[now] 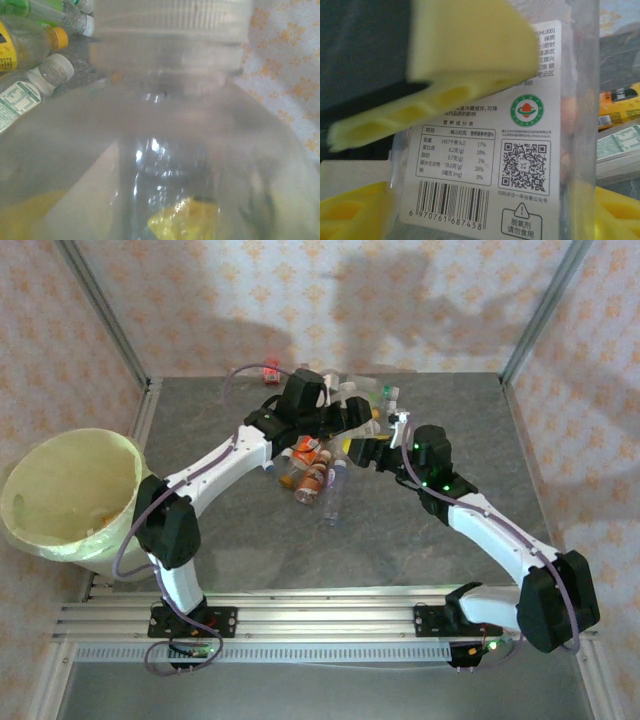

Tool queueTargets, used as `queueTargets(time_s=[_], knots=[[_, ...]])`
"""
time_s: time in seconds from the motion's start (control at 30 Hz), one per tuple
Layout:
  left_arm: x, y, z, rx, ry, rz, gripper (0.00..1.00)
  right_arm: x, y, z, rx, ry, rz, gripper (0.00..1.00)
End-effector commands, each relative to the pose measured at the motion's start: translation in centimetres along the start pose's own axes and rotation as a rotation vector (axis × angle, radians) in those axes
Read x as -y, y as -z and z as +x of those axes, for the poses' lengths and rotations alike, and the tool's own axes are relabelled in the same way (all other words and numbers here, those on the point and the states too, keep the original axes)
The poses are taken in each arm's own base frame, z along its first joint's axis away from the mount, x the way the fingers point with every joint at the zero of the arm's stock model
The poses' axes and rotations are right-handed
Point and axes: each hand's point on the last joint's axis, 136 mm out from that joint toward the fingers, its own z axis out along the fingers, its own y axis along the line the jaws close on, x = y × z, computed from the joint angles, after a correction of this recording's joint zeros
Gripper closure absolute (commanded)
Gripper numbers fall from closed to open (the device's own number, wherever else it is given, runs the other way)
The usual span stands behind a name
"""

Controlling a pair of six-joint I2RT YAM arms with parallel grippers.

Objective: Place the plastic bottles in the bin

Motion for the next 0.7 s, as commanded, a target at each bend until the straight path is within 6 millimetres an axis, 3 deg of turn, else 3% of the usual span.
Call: queueTargets(time_s=[0.0,0.13,0.23,0.4,0.57,0.67], knots=[[2.0,0.1,-0.6,0.031,0.002,0.095,0.25,-2.9,0.6,-2.9,0.074,0.076,-0.083,0.30],[1.6,0.8,-0.4,0.034,-0.001,0.093,0.39,-3.3,0.7,-3.0,0.067,0.097,-0.099,0.29],[1.9,1.4,-0.9,0.070,0.021,0.127,0.44,-3.8,0.5,-2.8,0.044,0.114,-0.130,0.26],[2.3,1.7,-1.3,0.089,0.038,0.158,0.47,-4.0,0.4,-3.1,0.039,0.131,-0.130,0.22],[1.1,3.0,-2.2,0.136,0.051,0.112,0.50,-4.5,0.6,-3.0,0.005,0.167,-0.136,0.13],[-0.8,5.1,-3.6,0.190,0.070,0.042,0.50,-4.2,1.1,-2.6,-0.029,0.209,-0.103,0.02]])
